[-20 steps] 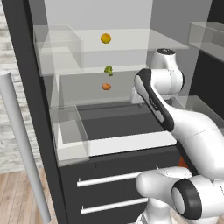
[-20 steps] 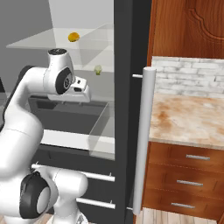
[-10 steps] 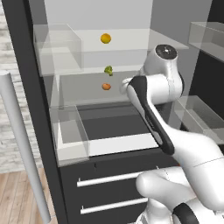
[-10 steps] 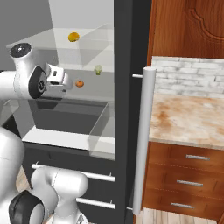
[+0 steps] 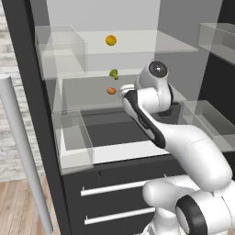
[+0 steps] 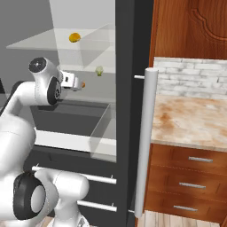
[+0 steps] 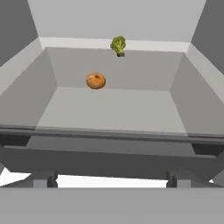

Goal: Pick up the tangerine and mango from the fridge and place one fruit on each plate on the dining counter.

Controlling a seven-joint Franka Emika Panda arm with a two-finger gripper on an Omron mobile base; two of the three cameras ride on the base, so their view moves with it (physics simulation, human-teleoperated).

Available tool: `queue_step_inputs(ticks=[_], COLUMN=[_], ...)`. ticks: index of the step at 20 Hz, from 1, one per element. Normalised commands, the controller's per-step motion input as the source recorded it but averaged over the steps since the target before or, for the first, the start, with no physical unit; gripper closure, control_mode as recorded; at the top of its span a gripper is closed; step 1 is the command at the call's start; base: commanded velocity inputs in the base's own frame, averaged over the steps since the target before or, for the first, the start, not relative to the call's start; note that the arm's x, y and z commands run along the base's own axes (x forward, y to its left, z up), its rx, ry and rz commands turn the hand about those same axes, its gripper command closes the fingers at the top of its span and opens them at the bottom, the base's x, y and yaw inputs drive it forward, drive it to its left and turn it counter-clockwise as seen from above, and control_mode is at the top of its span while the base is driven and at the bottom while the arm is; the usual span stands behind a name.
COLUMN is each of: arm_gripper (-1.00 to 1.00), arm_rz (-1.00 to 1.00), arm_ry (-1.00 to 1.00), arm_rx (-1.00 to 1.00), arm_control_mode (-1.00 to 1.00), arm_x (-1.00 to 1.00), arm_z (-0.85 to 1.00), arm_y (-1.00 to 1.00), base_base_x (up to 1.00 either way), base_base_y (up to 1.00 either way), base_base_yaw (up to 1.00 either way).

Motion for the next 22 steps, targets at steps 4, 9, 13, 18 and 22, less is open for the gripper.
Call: queue_step_inputs(ticks=[4,9,13,18,22], arm_gripper=[-1.00,-1.00,-1.00,-1.00,-1.00], arm_rz=[0.13,0.23,0.01,0.00,0.00], arm_ry=[0.01,0.12,0.05,0.02,0.00], arm_rx=[0.03,0.00,0.00,-0.02,-0.01], arm_control_mode=[-1.00,-1.00,-1.00,-1.00,-1.00], arm_x=[0.59,0.39,0.93,0.76,0.74], arm_z=[-0.24,0.00,-0.15,-0.26,-0.24], arm_y=[0.00,0.04,0.04,0.31,0.38], base_base_x=[0.00,0.00,0.00,0.00,0.00], base_base_y=[0.00,0.00,0.00,0.00,0.00], base_base_yaw=[0.00,0.00,0.00,0.00,0.00])
